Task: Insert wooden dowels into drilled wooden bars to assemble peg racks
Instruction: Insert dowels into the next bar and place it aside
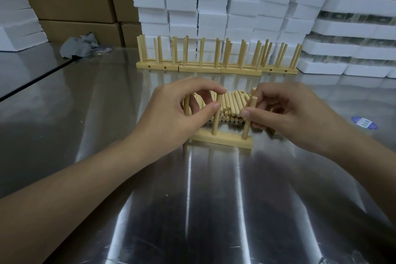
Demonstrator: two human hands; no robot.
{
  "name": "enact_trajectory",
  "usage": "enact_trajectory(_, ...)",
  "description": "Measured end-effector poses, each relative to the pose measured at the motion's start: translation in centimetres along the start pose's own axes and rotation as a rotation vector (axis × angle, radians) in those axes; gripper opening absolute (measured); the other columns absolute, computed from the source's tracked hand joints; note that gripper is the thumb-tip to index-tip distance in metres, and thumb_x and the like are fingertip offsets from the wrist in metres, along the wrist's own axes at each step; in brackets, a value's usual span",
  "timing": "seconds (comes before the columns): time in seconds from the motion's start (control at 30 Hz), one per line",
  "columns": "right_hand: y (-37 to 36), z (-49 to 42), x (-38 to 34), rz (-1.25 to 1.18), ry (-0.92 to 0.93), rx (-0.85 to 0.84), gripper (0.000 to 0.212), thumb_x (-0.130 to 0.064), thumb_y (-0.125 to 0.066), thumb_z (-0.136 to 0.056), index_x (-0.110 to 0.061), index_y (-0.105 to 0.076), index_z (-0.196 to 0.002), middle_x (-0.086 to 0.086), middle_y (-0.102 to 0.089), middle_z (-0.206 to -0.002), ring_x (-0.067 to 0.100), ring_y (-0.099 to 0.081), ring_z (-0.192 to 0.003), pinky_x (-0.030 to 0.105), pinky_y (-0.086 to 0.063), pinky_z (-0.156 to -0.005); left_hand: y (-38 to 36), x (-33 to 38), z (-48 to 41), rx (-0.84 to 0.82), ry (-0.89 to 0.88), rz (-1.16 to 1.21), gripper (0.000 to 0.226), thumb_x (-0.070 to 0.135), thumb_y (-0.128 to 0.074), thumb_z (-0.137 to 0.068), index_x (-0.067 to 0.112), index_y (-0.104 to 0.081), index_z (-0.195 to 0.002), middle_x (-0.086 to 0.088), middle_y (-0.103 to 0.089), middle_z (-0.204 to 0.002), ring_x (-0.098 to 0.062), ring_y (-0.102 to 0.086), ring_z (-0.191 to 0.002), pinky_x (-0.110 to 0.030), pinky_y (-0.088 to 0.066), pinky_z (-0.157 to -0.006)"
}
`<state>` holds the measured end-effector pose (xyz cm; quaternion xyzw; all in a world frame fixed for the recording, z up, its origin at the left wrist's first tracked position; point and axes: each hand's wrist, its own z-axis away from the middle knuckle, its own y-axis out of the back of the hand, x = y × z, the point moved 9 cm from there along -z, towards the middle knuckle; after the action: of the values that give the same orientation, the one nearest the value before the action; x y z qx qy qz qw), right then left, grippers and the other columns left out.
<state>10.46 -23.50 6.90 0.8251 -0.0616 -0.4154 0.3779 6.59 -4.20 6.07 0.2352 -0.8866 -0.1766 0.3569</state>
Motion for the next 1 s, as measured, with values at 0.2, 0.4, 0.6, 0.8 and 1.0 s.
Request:
enact_trajectory(0.2, 0.0, -0.1, 0.3, -0.027, -0.024, 0.003, 0.031, -0.045, -0.081, -0.085, -0.020, -0.065, -0.080, 0.003, -0.072, -0.071, 0.011, -0.067, -0.059, 0.018, -0.050, -0.051, 0.0, 0.1, 0.0, -0.008, 0.009, -0.006, 0.025, 0.022, -0.076, -0.099, 0.031, -0.075, -0.122, 0.013, -0.073, -0.099, -0.024, -0.066, -0.081, -0.034, -0.058, -0.068)
enact_trajectory(0.4, -0.7, -0.1, 0.7, -0.036, -0.056, -0.068, 0.015, -0.046, -0.079, -0.086, -0.033, -0.079, -0.092, -0.003, -0.072, -0.072, 0.005, -0.064, -0.061, 0.015, -0.049, -0.055, 0.0, 0.1, 0.0, -0.007, 0.008, -0.003, 0.025, 0.022, -0.077, -0.098, 0.031, -0.076, -0.121, 0.014, -0.073, -0.098, -0.022, -0.066, -0.080, -0.027, -0.056, -0.067)
enact_trajectory(0.6, -1.6, -0.1, 1.2, 0.016, -0.092, -0.032, 0.021, -0.045, -0.081, -0.081, -0.026, -0.077, -0.087, -0.006, -0.070, -0.068, 0.004, -0.061, -0.057, 0.013, -0.046, -0.052, 0.0, 0.1, 0.0, 0.003, 0.006, -0.018, 0.025, 0.024, -0.077, -0.098, 0.035, -0.075, -0.121, 0.015, -0.072, -0.094, -0.019, -0.065, -0.074, -0.018, -0.051, -0.064)
enact_trajectory(0.8, -2.1, 0.1, 1.7, 0.174, -0.103, -0.030, 0.029, -0.060, -0.078, -0.080, -0.032, -0.073, -0.086, -0.009, -0.068, -0.074, 0.004, -0.058, -0.060, 0.016, -0.044, -0.055, 0.0, 0.3, 0.0, -0.006, 0.010, -0.011, 0.025, 0.023, -0.077, -0.098, 0.034, -0.075, -0.121, 0.015, -0.071, -0.093, -0.018, -0.064, -0.073, -0.021, -0.052, -0.064)
enact_trajectory(1.0, -0.1, 0.0, 0.4, 0.070, -0.045, 0.047, 0.032, -0.062, -0.080, -0.082, -0.041, -0.073, -0.106, -0.006, -0.071, -0.079, 0.006, -0.067, -0.066, 0.020, -0.053, -0.058, 0.1, 0.3, 0.1, -0.007, 0.036, 0.013, 0.025, 0.023, -0.078, -0.097, 0.034, -0.076, -0.119, 0.013, -0.072, -0.091, -0.019, -0.063, -0.074, -0.015, -0.047, -0.066)
